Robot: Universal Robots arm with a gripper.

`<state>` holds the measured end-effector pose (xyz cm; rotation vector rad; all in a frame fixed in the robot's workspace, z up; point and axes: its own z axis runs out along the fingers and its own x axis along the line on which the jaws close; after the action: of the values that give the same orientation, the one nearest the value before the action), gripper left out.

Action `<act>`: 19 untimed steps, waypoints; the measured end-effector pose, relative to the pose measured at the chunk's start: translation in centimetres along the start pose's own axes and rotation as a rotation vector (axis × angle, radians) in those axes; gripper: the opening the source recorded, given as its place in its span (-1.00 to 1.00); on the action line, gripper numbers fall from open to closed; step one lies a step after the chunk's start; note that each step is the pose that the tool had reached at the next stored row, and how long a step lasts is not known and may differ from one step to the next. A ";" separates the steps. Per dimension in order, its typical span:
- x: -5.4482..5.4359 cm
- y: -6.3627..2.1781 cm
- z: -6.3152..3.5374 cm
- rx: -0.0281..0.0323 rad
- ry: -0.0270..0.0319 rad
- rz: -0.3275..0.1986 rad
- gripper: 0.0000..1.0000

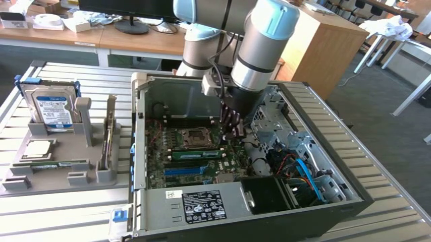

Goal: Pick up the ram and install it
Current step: 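Insert the ram into the slot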

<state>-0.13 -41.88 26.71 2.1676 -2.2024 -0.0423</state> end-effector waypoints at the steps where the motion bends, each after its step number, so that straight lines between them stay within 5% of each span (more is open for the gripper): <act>1: 0.0 -0.02 0.00 0.0052 0.0000 -0.002 -0.80; 4: 0.0 -0.11 -0.01 0.0102 0.0001 -0.005 -0.80; 19: 0.0 -1.05 -0.06 0.0104 0.0003 -0.010 -0.80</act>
<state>0.93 -41.88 26.72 2.1839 -2.1967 -0.0310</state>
